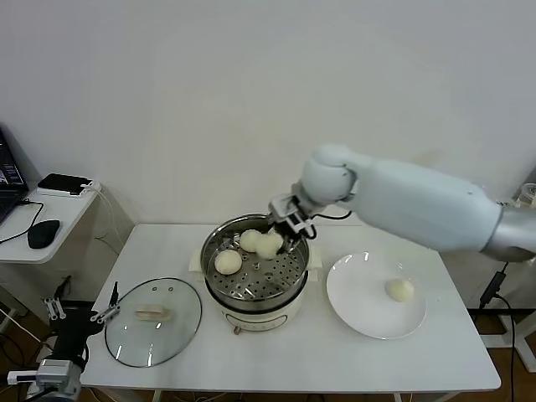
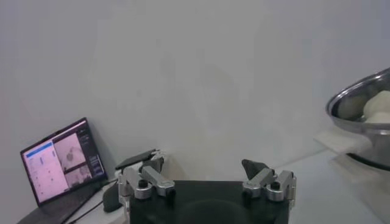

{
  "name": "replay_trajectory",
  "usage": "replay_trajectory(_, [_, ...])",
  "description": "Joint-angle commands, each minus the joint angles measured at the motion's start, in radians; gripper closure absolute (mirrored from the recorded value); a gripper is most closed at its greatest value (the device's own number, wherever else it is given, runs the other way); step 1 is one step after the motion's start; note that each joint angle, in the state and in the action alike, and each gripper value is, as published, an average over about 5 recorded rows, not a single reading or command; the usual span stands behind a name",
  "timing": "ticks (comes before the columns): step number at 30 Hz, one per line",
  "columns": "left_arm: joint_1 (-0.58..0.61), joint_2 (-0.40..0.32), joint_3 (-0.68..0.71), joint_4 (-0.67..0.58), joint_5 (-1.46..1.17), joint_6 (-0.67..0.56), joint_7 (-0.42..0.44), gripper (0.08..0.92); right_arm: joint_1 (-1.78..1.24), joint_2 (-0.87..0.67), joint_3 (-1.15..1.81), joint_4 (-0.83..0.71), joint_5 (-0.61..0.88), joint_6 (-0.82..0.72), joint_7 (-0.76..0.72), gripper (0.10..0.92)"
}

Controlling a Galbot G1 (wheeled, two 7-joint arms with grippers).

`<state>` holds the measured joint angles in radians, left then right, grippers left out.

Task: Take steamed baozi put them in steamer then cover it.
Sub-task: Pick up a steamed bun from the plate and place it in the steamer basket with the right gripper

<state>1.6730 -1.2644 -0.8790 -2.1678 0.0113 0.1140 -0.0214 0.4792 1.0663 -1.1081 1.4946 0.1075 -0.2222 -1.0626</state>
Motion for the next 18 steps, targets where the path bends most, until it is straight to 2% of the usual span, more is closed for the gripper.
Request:
replay_trajectory(1, [0.003, -0.009, -0.007, 0.001, 0.0, -0.001, 0.0, 0.177, -0.026, 0.137, -0.1, -0.025, -0.126, 0.163, -0.001, 0.449])
replay_trajectory(9, [0.008, -0.011, -0.02, -0.001, -0.005, -0.002, -0.002, 0.177, -0.055, 0.167, -0.114, -0.039, -0.232, 0.22, -0.015, 0.448])
replay_trajectory(18, [0.001, -0.01, -0.02, 0.008, -0.007, -0.002, -0.002, 0.177, -0.065, 0.17, -0.118, -0.025, -0.217, 0.238, -0.008, 0.444])
